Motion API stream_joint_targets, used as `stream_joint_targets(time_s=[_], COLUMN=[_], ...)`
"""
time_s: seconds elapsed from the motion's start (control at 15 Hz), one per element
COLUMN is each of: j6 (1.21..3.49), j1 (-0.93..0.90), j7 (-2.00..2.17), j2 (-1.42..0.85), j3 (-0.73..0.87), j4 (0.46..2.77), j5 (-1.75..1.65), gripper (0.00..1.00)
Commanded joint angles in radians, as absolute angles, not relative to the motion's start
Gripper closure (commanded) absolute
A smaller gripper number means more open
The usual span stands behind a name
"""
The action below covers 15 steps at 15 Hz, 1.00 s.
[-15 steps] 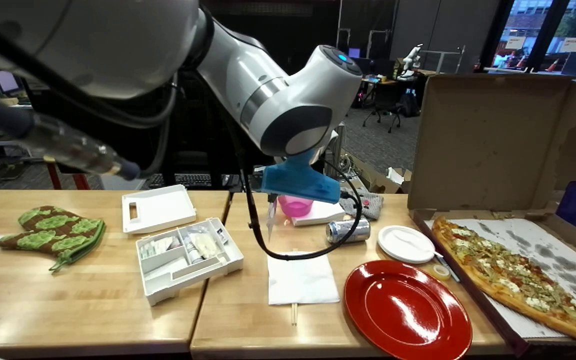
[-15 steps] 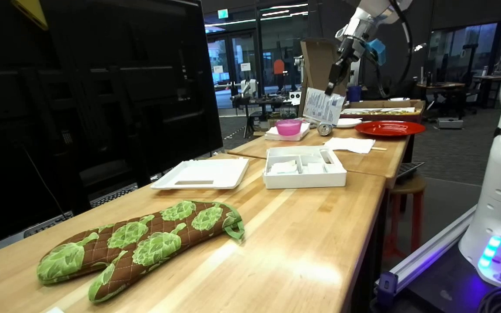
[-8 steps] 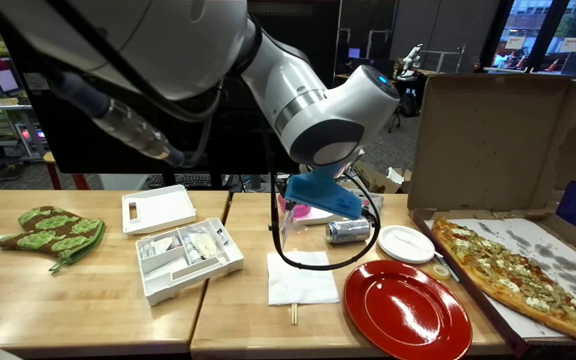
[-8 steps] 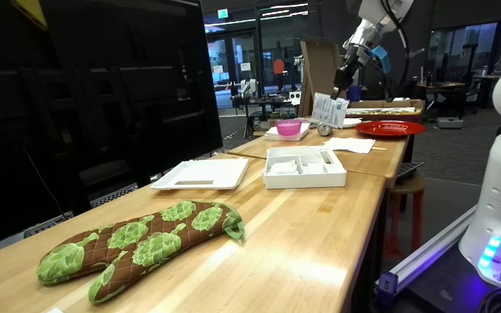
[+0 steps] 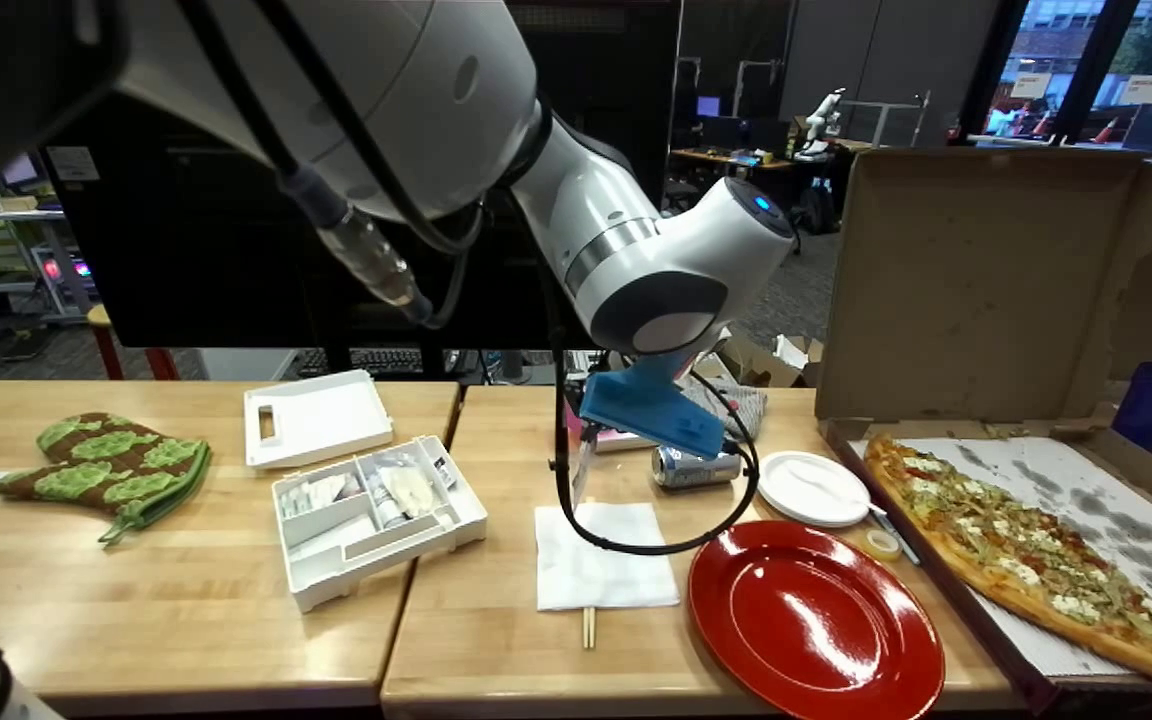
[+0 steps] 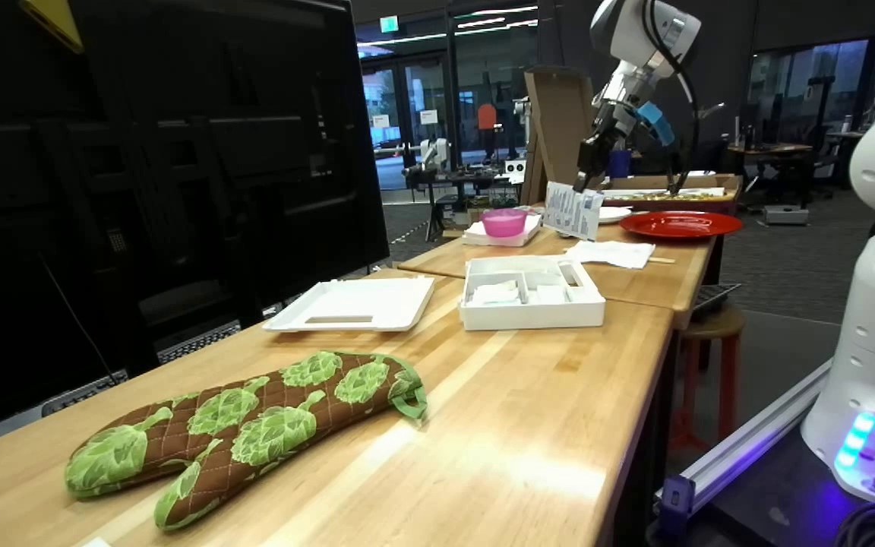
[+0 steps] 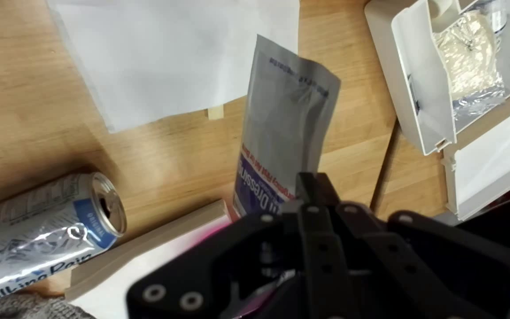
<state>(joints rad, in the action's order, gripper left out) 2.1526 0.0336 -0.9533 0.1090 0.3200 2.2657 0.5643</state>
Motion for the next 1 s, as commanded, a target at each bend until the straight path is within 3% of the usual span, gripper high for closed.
stream_joint_targets(time_s=[0.0, 0.2, 0.27, 0.33, 0.47, 0.93], j6=[2.190, 2.199, 2.195, 2.195, 2.202, 2.245], j1=[0.067, 0.085, 0.091, 0.096, 0.102, 0.097], j7=[-0.957, -0.958, -0.956, -0.954, -0.953, -0.950], j2=[0.037, -0.003, -0.012, -0.018, -0.016, 0.041], j3=[0.264, 0.237, 0.228, 0.219, 0.202, 0.158], j4=[2.234, 2.220, 2.215, 2.214, 2.219, 2.261], j5=[0.594, 0.600, 0.596, 0.590, 0.581, 0.557], gripper=[1.00, 1.00, 0.74, 0.74, 0.64, 0.15])
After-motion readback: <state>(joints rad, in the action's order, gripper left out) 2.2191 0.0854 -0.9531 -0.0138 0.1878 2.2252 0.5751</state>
